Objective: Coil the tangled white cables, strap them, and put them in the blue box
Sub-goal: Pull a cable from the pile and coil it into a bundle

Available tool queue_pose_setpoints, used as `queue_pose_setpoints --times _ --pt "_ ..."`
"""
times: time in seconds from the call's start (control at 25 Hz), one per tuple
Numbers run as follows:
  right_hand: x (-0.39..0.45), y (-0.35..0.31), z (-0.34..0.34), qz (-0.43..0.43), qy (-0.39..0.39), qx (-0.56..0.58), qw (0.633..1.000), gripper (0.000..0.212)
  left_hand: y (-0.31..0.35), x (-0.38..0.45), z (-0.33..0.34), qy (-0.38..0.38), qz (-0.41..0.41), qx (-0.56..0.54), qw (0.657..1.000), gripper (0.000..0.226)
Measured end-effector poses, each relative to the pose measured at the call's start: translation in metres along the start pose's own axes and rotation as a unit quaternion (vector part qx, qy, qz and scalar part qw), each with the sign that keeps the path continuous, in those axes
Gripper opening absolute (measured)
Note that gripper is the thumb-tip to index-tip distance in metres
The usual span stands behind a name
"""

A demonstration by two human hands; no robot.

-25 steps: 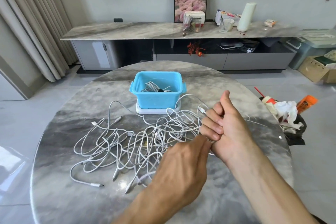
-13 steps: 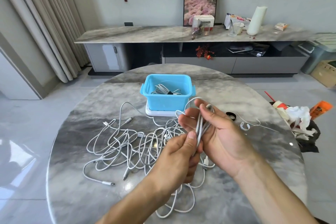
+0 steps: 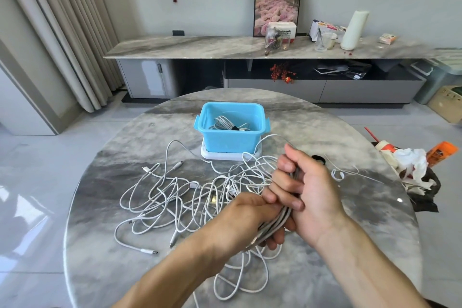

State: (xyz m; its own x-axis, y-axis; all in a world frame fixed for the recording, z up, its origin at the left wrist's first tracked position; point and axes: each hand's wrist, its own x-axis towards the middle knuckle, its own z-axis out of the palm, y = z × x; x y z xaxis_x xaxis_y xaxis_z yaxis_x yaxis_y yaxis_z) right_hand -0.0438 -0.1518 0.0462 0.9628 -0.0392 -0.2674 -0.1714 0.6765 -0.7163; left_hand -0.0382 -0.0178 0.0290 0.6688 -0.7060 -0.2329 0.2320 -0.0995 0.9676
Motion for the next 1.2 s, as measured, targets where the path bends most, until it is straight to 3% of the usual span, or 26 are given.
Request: queue_pose_setpoints --times 0.2,0.4,0.48,0.56,0.6,0.68,0.76,0.84,0.92,1.0,1.04,1.12,1.2 --pt "0.002 -0.002 0.002 -0.003 0.023 0.013 1.0 0.042 -0.002 -0.001 0.008 0.033 -0.028 -0.007 0.999 0.036" --pt "0.005 -0.01 -0.002 -0.028 0.042 0.077 0.996 0.041 -0.006 0.006 0.015 0.049 0.096 0.071 0.992 0.037" --pt "0.004 -0.01 -0.004 -0.057 0.006 0.086 0.995 0.038 -0.007 0.007 0.014 0.074 0.144 0.121 0.979 0.034" --pt "0.004 -0.002 -0.004 -0.048 -0.097 0.068 0.992 0.042 -0.002 0.006 0.008 0.112 0.164 0.058 0.978 0.034" --pt "0.003 0.005 -0.003 -0.023 -0.152 0.028 0.988 0.051 0.004 0.006 0.002 0.132 0.169 -0.007 0.977 0.035" --pt "0.001 0.027 -0.001 0.039 -0.23 -0.173 0.957 0.066 0.018 0.005 -0.013 0.178 0.174 -0.131 0.959 0.032" --pt "-0.001 0.045 -0.002 0.097 -0.271 -0.401 0.87 0.053 0.033 0.002 -0.03 0.202 0.178 -0.228 0.936 0.029" --pt "0.001 0.038 -0.006 0.1 -0.269 -0.509 0.811 0.03 0.043 -0.004 -0.048 0.22 0.178 -0.299 0.911 0.031" --pt "0.004 0.008 -0.011 0.044 -0.194 -0.558 0.805 0.03 0.049 -0.012 -0.064 0.257 0.166 -0.305 0.902 0.031" --pt "0.001 -0.023 -0.018 -0.038 -0.127 -0.533 0.836 0.026 0.05 -0.016 -0.071 0.268 0.15 -0.296 0.905 0.031" --pt "-0.002 -0.034 -0.02 -0.065 -0.125 -0.5 0.854 0.022 0.049 -0.016 -0.07 0.272 0.149 -0.247 0.918 0.031" --pt "-0.012 -0.043 -0.02 -0.09 -0.135 -0.451 0.878 0.012 0.041 -0.016 -0.061 0.301 0.156 0.05 0.939 0.036" --pt "-0.017 -0.046 -0.018 -0.117 -0.102 -0.411 0.898 0.012 0.028 -0.011 -0.045 0.276 0.18 0.336 0.882 0.036"
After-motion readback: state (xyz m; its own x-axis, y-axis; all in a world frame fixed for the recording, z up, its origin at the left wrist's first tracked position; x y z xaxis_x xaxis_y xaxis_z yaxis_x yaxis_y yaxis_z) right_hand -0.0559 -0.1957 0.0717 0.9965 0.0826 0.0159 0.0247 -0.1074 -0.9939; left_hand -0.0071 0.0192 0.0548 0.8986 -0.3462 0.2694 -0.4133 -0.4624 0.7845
